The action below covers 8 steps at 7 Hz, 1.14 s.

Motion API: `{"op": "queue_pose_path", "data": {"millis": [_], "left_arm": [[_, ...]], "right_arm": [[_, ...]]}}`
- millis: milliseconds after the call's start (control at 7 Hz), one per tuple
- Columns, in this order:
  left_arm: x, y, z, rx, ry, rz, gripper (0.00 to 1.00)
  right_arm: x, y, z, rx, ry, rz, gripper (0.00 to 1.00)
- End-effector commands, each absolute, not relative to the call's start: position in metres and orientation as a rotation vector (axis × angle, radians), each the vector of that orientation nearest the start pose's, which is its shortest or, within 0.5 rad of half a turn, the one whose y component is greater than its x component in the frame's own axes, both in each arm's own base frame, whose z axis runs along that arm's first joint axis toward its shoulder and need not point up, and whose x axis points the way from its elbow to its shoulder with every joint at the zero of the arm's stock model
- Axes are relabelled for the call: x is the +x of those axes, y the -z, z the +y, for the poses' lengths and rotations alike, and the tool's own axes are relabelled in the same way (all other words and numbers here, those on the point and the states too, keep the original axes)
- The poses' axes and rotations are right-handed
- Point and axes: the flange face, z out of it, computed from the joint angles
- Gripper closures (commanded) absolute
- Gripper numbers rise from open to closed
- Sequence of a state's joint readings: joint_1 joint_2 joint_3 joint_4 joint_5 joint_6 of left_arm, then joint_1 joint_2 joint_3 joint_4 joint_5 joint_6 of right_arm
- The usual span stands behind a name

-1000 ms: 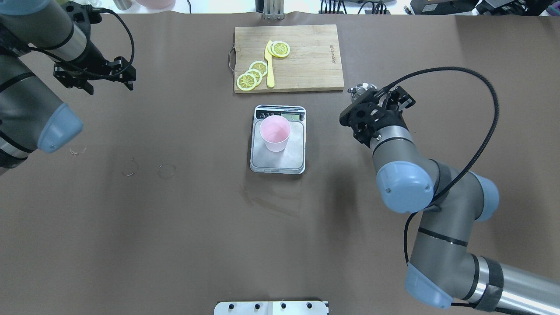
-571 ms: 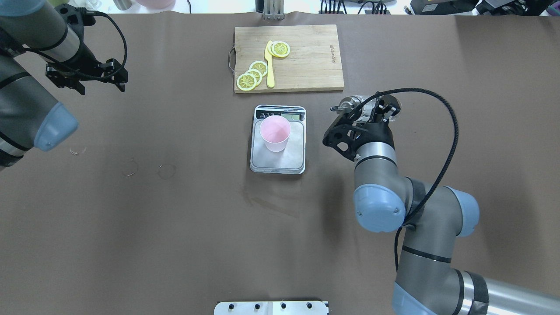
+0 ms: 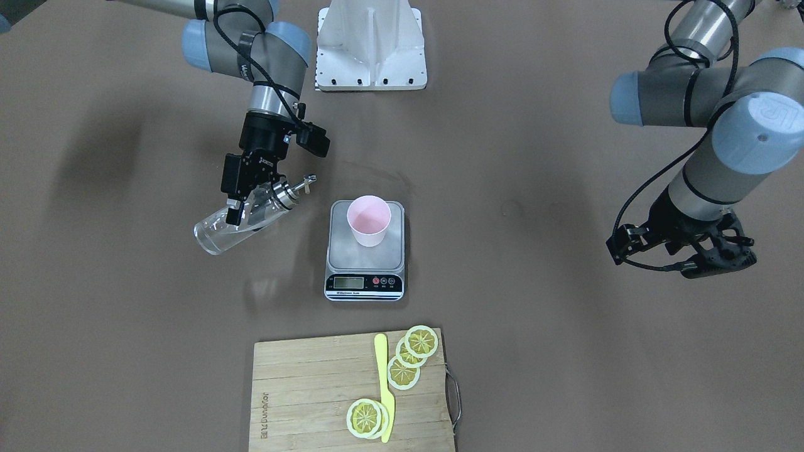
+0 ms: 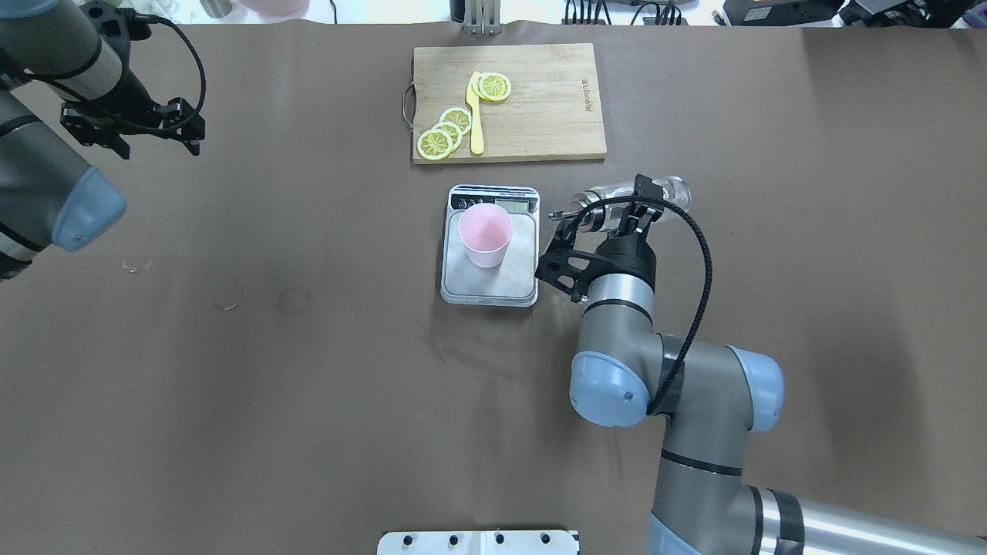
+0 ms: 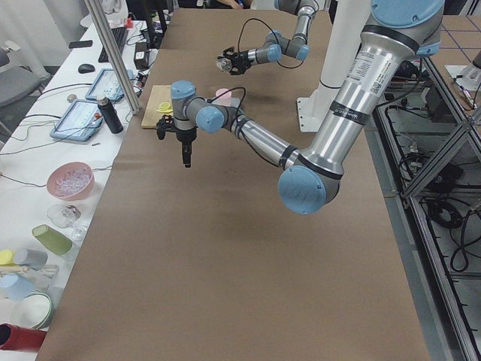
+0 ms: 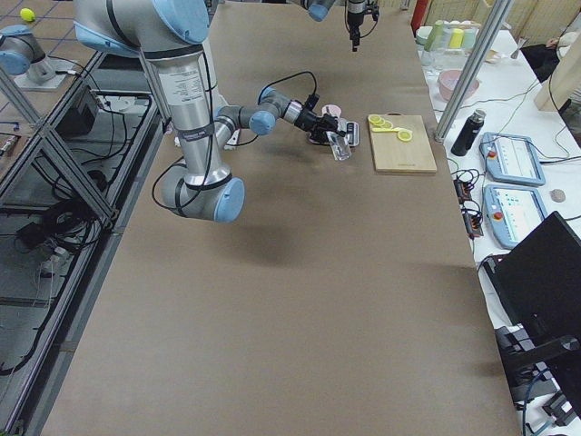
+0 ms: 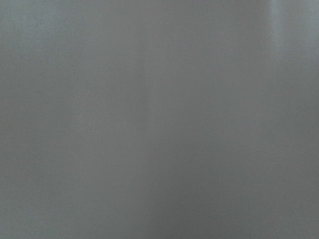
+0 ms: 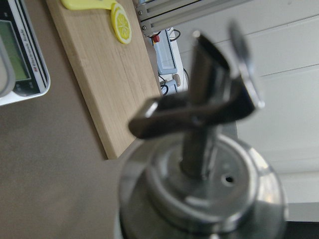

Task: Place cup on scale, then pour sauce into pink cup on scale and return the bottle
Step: 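Tilt the bottle spout over the pink cup with the right gripper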

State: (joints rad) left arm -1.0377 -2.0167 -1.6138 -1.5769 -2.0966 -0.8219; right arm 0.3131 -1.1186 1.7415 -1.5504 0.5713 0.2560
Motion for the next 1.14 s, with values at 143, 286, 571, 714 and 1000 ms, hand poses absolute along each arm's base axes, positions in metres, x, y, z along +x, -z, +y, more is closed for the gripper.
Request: {"op": "queue_pose_path", "data": {"millis": [143,286,571,714,1000], "left_arm": [[0.258,-0.4,-0.611,0.053,0.154,0.699,0.01],[0.258,-0.404,-0.613,0.047,0.157,0.695,0.01],[0.259,-0.413,-0.615,0.052,0.156,0.698,0.01],[0.26,-0.419,-0.618,0.055,0.155,0.7,0.01],[0.259,-0.428,-0.622,0.058,0.159,0.701,0.01]], "right_arm": [[-0.555,-0.293,-0.419,1.078,0.621,0.393,1.0],[-0.557,-0.291,-0.424,1.075,0.619,0.401,1.0],[-0.566,-0.282,-0.439,1.063,0.635,0.443,1.0],[-0.566,-0.281,-0.444,1.059,0.652,0.472,1.0],[-0.569,-0.272,-0.45,1.069,0.662,0.523,1.0]]}}
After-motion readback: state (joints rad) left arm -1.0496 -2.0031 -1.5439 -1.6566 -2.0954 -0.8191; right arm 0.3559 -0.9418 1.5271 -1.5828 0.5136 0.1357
